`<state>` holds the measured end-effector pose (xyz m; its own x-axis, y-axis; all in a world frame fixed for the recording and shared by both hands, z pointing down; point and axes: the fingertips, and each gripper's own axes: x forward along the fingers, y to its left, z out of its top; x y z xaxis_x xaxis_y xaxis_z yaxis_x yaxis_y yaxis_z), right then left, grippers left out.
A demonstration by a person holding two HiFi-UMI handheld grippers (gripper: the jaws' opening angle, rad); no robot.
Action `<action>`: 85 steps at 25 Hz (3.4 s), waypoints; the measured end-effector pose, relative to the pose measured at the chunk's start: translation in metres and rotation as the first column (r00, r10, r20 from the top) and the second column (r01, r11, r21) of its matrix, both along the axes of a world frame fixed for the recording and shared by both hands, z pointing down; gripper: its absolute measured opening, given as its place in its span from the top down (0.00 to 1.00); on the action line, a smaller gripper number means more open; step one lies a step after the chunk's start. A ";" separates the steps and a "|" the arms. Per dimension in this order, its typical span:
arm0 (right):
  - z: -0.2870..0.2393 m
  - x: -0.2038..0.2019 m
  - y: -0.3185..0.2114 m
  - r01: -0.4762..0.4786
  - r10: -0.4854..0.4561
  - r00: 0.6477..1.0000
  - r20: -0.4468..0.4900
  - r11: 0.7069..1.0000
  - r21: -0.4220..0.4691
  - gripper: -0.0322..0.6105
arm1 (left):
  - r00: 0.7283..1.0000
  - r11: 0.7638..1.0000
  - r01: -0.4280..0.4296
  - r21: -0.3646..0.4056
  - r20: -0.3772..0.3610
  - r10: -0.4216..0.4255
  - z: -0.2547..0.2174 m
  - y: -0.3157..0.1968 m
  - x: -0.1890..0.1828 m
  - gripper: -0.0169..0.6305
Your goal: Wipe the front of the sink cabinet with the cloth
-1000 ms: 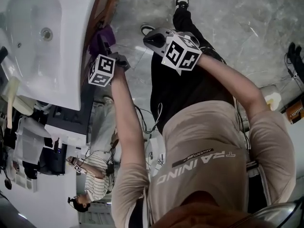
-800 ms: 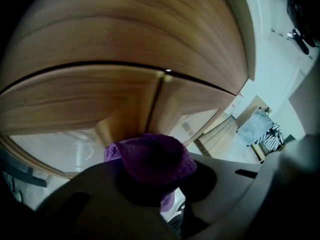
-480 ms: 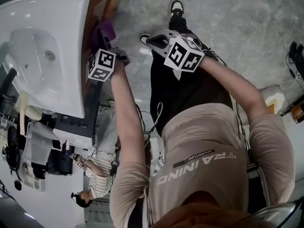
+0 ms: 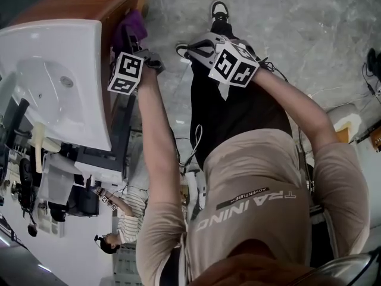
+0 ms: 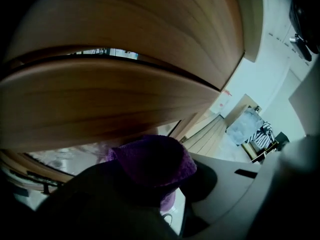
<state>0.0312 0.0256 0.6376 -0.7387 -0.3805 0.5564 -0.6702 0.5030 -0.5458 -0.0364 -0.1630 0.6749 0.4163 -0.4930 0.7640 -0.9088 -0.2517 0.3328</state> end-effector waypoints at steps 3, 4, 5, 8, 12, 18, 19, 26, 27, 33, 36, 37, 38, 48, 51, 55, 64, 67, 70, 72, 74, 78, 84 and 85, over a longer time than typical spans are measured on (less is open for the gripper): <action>0.001 0.014 -0.004 -0.027 0.027 1.000 0.007 1.000 -0.007 0.93 | 1.000 1.000 -0.022 0.005 0.001 0.022 0.000 -0.005 0.019 0.90; 0.001 0.019 -0.005 -0.035 0.035 0.999 0.008 0.999 -0.007 0.93 | 1.000 1.000 -0.028 0.004 0.000 0.028 0.000 -0.006 0.025 0.90; 0.001 0.024 -0.007 -0.041 0.041 0.999 0.009 0.999 -0.007 0.93 | 0.999 0.999 -0.032 0.001 0.001 0.032 0.001 -0.008 0.031 0.90; 0.005 0.040 -0.011 -0.048 0.048 0.999 0.006 0.999 -0.013 0.93 | 0.999 0.999 -0.037 -0.018 -0.003 0.037 0.005 -0.009 0.049 0.90; 0.011 0.059 -0.013 -0.053 0.053 0.999 0.007 0.998 -0.021 0.93 | 0.997 0.997 -0.074 -0.009 -0.011 0.074 0.009 -0.009 0.074 0.90; 0.026 0.085 -0.026 -0.077 0.077 0.997 -0.007 0.997 -0.030 0.93 | 0.981 0.981 -0.191 0.044 -0.032 0.193 0.002 -0.012 0.123 0.90; 0.027 0.087 -0.029 -0.083 0.082 0.997 -0.008 0.996 -0.031 0.93 | 0.977 0.977 -0.207 0.052 -0.032 0.209 0.000 -0.011 0.128 0.90; 0.034 0.070 -0.040 -0.075 0.075 0.997 -0.002 0.997 -0.029 0.93 | 0.980 0.981 -0.186 0.053 -0.059 0.189 0.000 0.008 0.113 0.90; 0.035 0.064 -0.040 -0.072 0.072 0.997 0.001 0.997 -0.029 0.93 | 0.981 0.983 -0.180 0.046 -0.058 0.183 0.002 0.013 0.105 0.90; 0.038 0.013 -0.021 -0.019 0.019 1.000 -0.014 0.999 -0.029 0.93 | 0.991 0.992 -0.129 -0.014 -0.037 0.128 0.018 0.051 0.032 0.90; 0.040 -0.024 -0.003 0.044 -0.045 0.999 -0.018 0.998 -0.036 0.93 | 0.997 0.997 -0.064 -0.048 -0.042 0.062 0.023 0.075 -0.015 0.90; 0.040 -0.039 0.003 0.066 -0.067 0.998 -0.018 0.997 -0.041 0.93 | 0.998 0.997 -0.044 -0.056 -0.042 0.042 0.025 0.082 -0.033 0.90; 0.040 -0.055 0.008 0.088 -0.089 0.996 -0.019 0.995 -0.049 0.93 | 0.999 0.998 -0.025 -0.062 -0.038 0.023 0.025 0.088 -0.051 0.90; 0.024 -0.197 0.034 0.195 -0.195 0.981 -0.021 0.981 -0.018 0.93 | 0.980 0.969 0.200 -0.143 0.049 -0.195 0.046 0.160 -0.246 0.90; 0.023 -0.232 0.044 0.204 -0.204 0.979 -0.027 0.979 -0.011 0.93 | 0.973 0.960 0.229 -0.161 0.071 -0.221 0.051 0.181 -0.294 0.90; 0.025 -0.278 0.063 0.260 -0.260 0.964 -0.059 0.966 0.004 0.93 | 0.967 0.955 0.250 -0.160 0.088 -0.238 0.055 0.193 -0.351 0.90; 0.024 -0.344 0.073 0.260 -0.260 0.962 -0.079 0.966 -0.017 0.93 | 0.968 0.952 0.240 -0.191 0.121 -0.220 0.085 0.189 -0.440 0.90; 0.025 -0.349 0.068 0.236 -0.236 0.968 -0.084 0.972 -0.015 0.93 | 0.970 0.953 0.229 -0.198 0.131 -0.206 0.094 0.188 -0.449 0.90; 0.029 -0.356 0.069 0.219 -0.221 0.972 -0.082 0.975 -0.028 0.93 | 0.973 0.959 0.217 -0.181 0.118 -0.198 0.093 0.180 -0.454 0.90; 0.031 -0.358 0.070 0.211 -0.214 0.973 -0.083 0.977 -0.035 0.93 | 0.976 0.966 0.200 -0.162 0.119 -0.182 0.094 0.173 -0.455 0.90; 0.029 -0.355 0.069 0.197 -0.198 0.976 -0.090 0.980 -0.024 0.93 | 0.979 0.972 0.189 -0.138 0.098 -0.176 0.089 0.163 -0.449 0.90; 0.021 -0.346 0.061 0.152 -0.150 0.985 -0.083 0.988 0.014 0.93 | 0.985 0.980 0.169 -0.108 0.054 -0.164 0.083 0.148 -0.430 0.90; 0.029 -0.341 0.065 0.143 -0.143 0.988 -0.066 0.990 0.005 0.93 | 0.982 0.975 0.188 -0.117 0.057 -0.182 0.093 0.148 -0.424 0.90; 0.028 -0.339 0.064 0.144 -0.143 0.988 -0.065 0.990 0.006 0.93 | 0.981 0.974 0.194 -0.118 0.052 -0.189 0.091 0.147 -0.422 0.90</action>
<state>-0.3074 0.0899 0.6661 -0.7487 -0.2790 0.6014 -0.6242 0.6021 -0.4978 -0.4589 -0.0163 0.7663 0.2911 -0.4630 0.8372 -0.9493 -0.0312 0.3128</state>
